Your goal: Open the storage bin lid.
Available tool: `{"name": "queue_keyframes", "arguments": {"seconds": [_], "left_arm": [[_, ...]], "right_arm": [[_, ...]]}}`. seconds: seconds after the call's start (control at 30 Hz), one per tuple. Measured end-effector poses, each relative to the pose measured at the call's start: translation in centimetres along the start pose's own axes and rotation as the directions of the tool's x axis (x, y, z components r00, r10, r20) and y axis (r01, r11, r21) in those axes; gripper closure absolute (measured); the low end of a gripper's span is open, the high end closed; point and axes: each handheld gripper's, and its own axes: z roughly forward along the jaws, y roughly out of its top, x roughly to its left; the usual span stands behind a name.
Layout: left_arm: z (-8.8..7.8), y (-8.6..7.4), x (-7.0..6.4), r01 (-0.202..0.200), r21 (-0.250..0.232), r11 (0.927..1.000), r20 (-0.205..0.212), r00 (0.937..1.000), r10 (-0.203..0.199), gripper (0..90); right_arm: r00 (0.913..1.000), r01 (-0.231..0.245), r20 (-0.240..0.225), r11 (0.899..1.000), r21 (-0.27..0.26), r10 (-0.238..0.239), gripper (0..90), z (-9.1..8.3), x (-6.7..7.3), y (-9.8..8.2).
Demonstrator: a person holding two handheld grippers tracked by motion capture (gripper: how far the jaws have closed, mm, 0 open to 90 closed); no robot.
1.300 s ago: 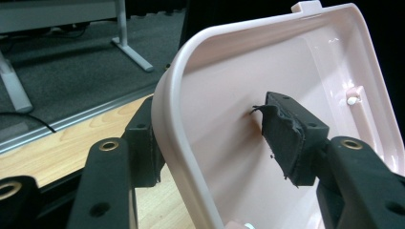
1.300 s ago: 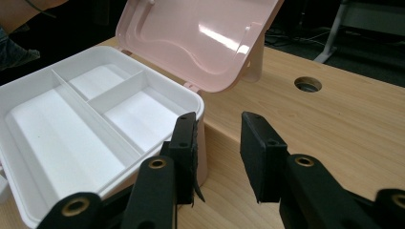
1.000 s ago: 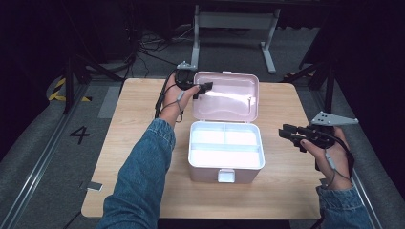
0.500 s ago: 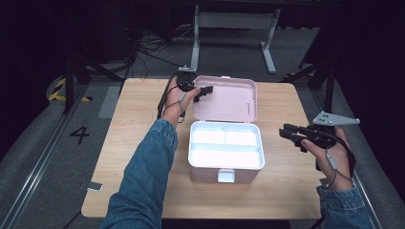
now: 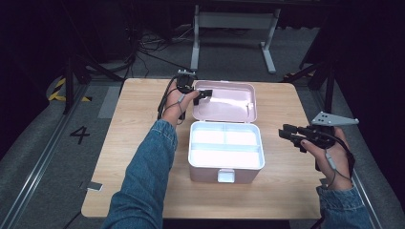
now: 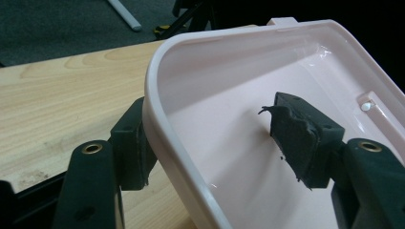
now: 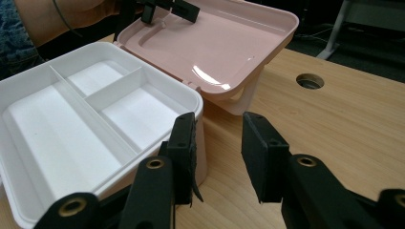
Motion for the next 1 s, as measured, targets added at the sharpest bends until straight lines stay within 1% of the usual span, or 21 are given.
{"name": "queue_keyframes", "arguments": {"seconds": [0.1,0.13,0.27,0.4,0.47,0.57,0.6,0.7,0.73,0.77,0.8,0.83,0.87,0.9,0.93,0.97,1.0], "left_arm": [[0.2,-0.3,0.3,0.004,0.003,1.0,0.001,1.0,-0.004,36.2],[0.3,-0.4,0.3,0.011,0.005,0.9999,-0.001,0.9999,-0.011,36.0],[0.5,-0.6,0.4,0.013,0.032,0.9994,-0.009,0.9999,-0.013,34.5],[0.7,-0.8,0.5,0.021,0.04,0.999,-0.015,0.9997,-0.02,33.9],[0.8,-1.0,0.6,0.044,0.047,0.9979,-0.018,0.9989,-0.043,33.9],[0.9,-1.3,0.7,0.063,0.063,0.996,-0.023,0.9978,-0.062,33.5],[0.9,-1.4,0.8,0.076,0.072,0.9945,-0.032,0.9968,-0.074,33.2],[1.0,-1.4,0.8,0.082,0.075,0.9937,-0.038,0.9961,-0.08,33.3],[1.0,-1.4,0.8,0.084,0.074,0.9937,-0.038,0.996,-0.081,33.4],[0.9,-1.4,0.9,0.093,0.063,0.9936,-0.029,0.9953,-0.092,33.5],[0.9,-1.4,0.9,0.093,0.063,0.9936,-0.029,0.9953,-0.092,33.4],[0.9,-1.4,1.0,0.097,0.048,0.9941,-0.027,0.995,-0.096,33.3],[0.8,-1.5,1.2,0.112,0.02,0.9935,-0.022,0.9935,-0.112,32.5],[0.7,-1.5,1.2,0.12,0.002,0.9928,-0.023,0.9925,-0.12,32.2],[0.6,-1.4,1.1,0.12,-0.014,0.9927,-0.024,0.9925,-0.12,32.1],[0.4,-1.3,1.1,0.102,-0.017,0.9946,-0.031,0.9942,-0.102,32.1],[0.4,-1.3,1.1,0.102,-0.017,0.9946,-0.031,0.9942,-0.102,33.9]], "right_arm": [[1.0,-0.001,0.0,1.0,0.003,0.001,66.9,0.1,0.0,0.0],[1.0,-0.001,-0.001,1.0,0.003,0.001,66.7,0.1,0.0,0.0],[1.0,-0.002,-0.002,1.0,0.004,0.002,65.8,0.1,0.0,-0.1],[1.0,-0.004,-0.002,1.0,0.002,0.004,65.2,0.1,0.0,-0.1],[1.0,-0.003,-0.003,1.0,0.003,0.003,65.1,0.1,0.0,-0.1],[1.0,-0.004,-0.005,1.0,0.003,0.004,64.8,0.2,-0.1,-0.1],[1.0,-0.006,-0.005,1.0,0.003,0.006,64.4,0.2,-0.1,-0.1],[1.0,-0.007,-0.005,1.0,0.0,0.007,63.0,0.2,-0.1,-0.1],[1.0,-0.007,-0.001,1.0,-0.006,0.007,61.5,0.2,-0.1,-0.1],[1.0,-0.006,0.001,1.0,-0.011,0.006,58.7,0.2,-0.1,-0.1],[1.0,-0.006,0.001,1.0,-0.011,0.006,58.7,0.2,-0.1,-0.1],[0.9999,-0.01,0.003,1.0,-0.015,0.01,56.5,0.3,-0.1,-0.1],[0.9999,-0.01,0.006,1.0,-0.017,0.01,55.4,0.3,-0.2,-0.1],[0.9999,-0.01,0.007,1.0,-0.019,0.01,54.8,0.3,-0.2,-0.1],[0.9999,-0.007,0.009,1.0,-0.021,0.008,54.5,0.3,-0.2,-0.1],[0.9999,-0.01,0.01,1.0,-0.022,0.01,54.5,0.4,-0.3,-0.1],[0.9999,-0.01,0.01,1.0,-0.022,0.01,54.5,0.4,-0.3,-0.1]]}}
